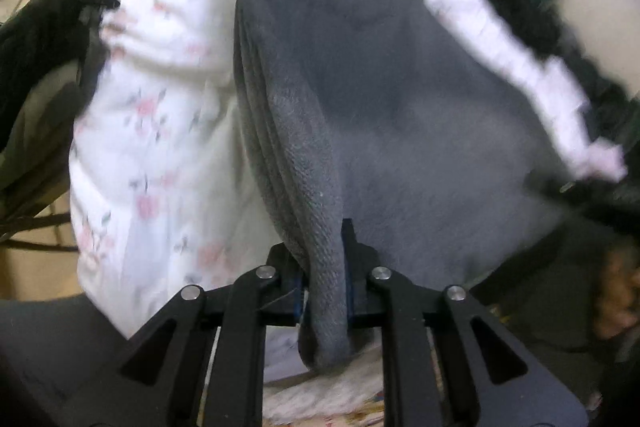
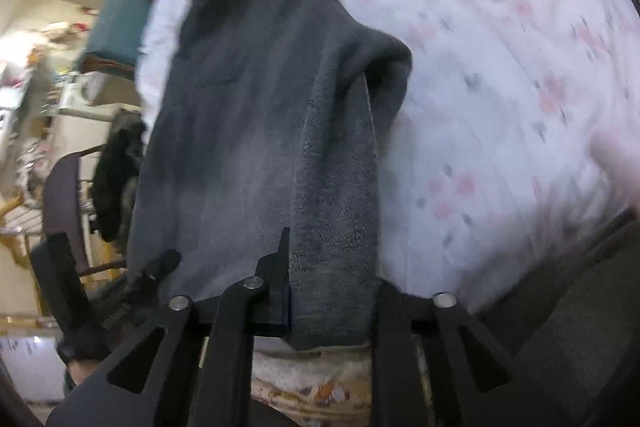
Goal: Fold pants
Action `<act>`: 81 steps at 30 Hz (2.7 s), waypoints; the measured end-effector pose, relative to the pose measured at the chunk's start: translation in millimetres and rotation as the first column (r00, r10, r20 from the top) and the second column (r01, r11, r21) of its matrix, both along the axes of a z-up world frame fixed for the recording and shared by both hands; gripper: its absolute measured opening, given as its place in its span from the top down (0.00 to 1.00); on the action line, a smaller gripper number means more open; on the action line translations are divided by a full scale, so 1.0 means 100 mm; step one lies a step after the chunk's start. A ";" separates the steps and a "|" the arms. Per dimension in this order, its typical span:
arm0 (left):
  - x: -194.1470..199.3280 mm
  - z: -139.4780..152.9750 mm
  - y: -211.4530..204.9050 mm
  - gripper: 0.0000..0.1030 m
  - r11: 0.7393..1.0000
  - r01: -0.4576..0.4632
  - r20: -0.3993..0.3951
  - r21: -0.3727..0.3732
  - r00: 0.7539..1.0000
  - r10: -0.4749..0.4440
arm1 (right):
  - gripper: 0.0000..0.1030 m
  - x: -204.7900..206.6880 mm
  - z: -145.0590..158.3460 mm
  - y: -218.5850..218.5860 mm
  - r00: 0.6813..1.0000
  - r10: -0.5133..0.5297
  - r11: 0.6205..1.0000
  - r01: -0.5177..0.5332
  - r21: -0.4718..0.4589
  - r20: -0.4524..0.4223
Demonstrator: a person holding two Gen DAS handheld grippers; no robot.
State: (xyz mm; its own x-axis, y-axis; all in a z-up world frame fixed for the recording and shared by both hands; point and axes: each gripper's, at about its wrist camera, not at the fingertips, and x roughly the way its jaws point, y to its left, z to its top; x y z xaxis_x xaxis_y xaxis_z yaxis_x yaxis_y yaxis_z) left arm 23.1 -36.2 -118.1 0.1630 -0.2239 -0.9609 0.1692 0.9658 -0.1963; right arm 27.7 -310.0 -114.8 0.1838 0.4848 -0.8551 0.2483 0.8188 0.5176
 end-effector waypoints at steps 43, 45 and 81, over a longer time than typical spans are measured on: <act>2.93 0.69 0.11 0.23 0.996 -0.092 0.334 -0.009 0.938 0.089 | 0.38 2.90 0.73 -0.13 0.934 0.134 0.991 -0.131 -0.033 0.330; 3.28 0.51 0.09 0.25 0.996 -0.090 0.326 -0.003 0.941 0.087 | 0.38 3.23 0.65 -0.10 0.927 0.170 0.985 -0.150 -0.087 0.333; 3.73 0.17 -0.24 0.31 0.999 0.042 0.362 0.022 0.931 -0.047 | 0.80 3.98 -0.12 0.37 0.849 0.404 0.910 -0.335 -0.243 0.340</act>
State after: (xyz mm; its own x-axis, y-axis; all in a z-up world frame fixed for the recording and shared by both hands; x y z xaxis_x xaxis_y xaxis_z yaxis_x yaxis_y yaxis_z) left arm 395.6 -60.6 -101.5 0.4910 -0.2268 -0.8411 0.2696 0.9577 -0.1009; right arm 425.6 -272.6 -126.4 0.3426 0.4365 -0.8320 -0.2748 0.8934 0.3556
